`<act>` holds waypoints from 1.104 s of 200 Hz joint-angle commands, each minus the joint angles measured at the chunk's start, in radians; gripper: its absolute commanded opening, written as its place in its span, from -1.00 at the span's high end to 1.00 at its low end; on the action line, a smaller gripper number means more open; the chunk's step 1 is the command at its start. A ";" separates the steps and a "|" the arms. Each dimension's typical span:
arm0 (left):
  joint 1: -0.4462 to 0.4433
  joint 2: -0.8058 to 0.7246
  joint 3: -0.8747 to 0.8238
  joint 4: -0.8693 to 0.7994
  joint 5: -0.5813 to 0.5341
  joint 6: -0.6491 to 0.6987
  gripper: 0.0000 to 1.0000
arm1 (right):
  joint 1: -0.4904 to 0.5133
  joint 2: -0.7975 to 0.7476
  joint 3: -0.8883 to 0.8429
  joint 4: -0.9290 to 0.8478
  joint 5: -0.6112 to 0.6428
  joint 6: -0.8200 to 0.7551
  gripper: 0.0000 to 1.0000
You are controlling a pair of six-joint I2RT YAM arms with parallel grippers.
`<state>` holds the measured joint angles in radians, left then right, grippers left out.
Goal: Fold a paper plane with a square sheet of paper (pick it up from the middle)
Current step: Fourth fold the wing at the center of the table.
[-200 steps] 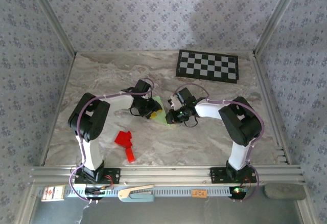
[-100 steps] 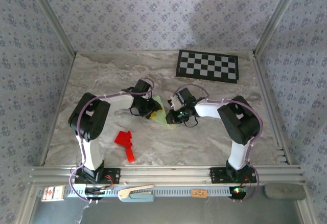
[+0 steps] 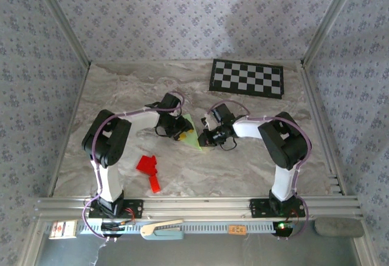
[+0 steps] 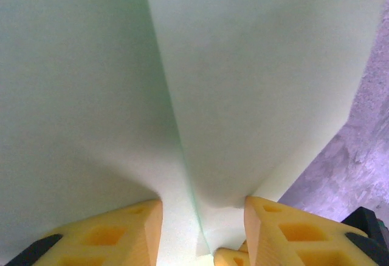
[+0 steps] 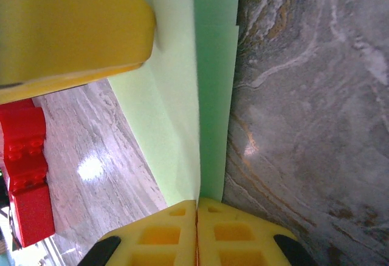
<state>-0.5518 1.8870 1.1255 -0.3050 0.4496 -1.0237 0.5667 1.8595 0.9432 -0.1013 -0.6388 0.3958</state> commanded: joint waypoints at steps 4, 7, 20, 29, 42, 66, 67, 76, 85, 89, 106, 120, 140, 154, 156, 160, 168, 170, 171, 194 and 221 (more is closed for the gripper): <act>0.009 -0.036 0.046 -0.041 -0.010 0.061 0.14 | -0.015 0.041 -0.011 -0.061 0.024 0.012 0.83; 0.011 -0.044 0.049 -0.037 -0.007 0.065 0.13 | -0.017 0.040 -0.009 -0.064 0.024 0.011 0.83; 0.021 -0.076 0.051 -0.024 0.001 0.080 0.12 | -0.019 0.040 -0.003 -0.078 0.022 0.009 0.83; 0.030 -0.099 0.046 -0.020 0.005 0.091 0.11 | -0.021 0.040 0.002 -0.085 0.021 0.008 0.83; 0.044 -0.135 0.024 0.000 0.014 0.110 0.11 | -0.024 0.043 0.008 -0.092 0.018 0.009 0.83; 0.058 -0.190 -0.042 0.073 0.047 0.137 0.16 | -0.028 0.047 0.012 -0.097 0.018 0.012 0.83; 0.059 -0.192 -0.045 0.079 0.050 0.137 0.16 | -0.028 0.047 0.012 -0.097 0.018 0.012 0.83; 0.058 -0.205 -0.075 0.128 0.073 0.137 0.21 | -0.029 0.046 0.011 -0.095 0.016 0.014 0.83; 0.058 -0.209 -0.106 0.174 0.093 0.129 0.28 | -0.031 0.046 0.013 -0.097 0.016 0.013 0.83; 0.057 -0.209 -0.119 0.199 0.104 0.125 0.31 | -0.030 0.048 0.013 -0.098 0.016 0.014 0.83; 0.049 -0.199 -0.163 0.284 0.130 0.110 0.44 | -0.030 0.049 0.014 -0.098 0.014 0.013 0.83; 0.038 -0.181 -0.186 0.339 0.146 0.108 0.50 | -0.030 0.052 0.014 -0.099 0.016 0.014 0.83; 0.023 -0.143 -0.201 0.395 0.161 0.100 0.60 | -0.030 0.053 0.014 -0.097 0.013 0.014 0.83; 0.018 -0.119 -0.204 0.422 0.164 0.091 0.65 | -0.032 0.056 0.016 -0.097 0.013 0.014 0.82; 0.017 -0.115 -0.205 0.425 0.165 0.089 0.66 | -0.032 0.056 0.016 -0.097 0.013 0.014 0.82; 0.017 -0.109 -0.205 0.435 0.170 0.087 0.68 | -0.032 0.057 0.016 -0.098 0.011 0.013 0.82; 0.015 -0.101 -0.206 0.447 0.170 0.085 0.69 | -0.031 0.058 0.016 -0.097 0.013 0.013 0.82; 0.015 -0.099 -0.207 0.448 0.169 0.086 0.69 | -0.031 0.058 0.016 -0.097 0.013 0.013 0.82; 0.015 -0.098 -0.206 0.449 0.169 0.086 0.69 | -0.031 0.058 0.016 -0.097 0.013 0.013 0.82; 0.014 -0.069 -0.205 0.455 0.168 0.097 0.71 | -0.032 0.058 0.016 -0.097 0.012 0.012 0.82; 0.015 -0.045 -0.209 0.481 0.177 0.111 0.71 | -0.033 0.060 0.013 -0.094 0.013 0.011 0.82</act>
<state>-0.5350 1.8153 0.9264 0.1215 0.5976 -0.9321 0.5438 1.8767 0.9604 -0.1303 -0.6781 0.4038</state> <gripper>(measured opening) 0.145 0.091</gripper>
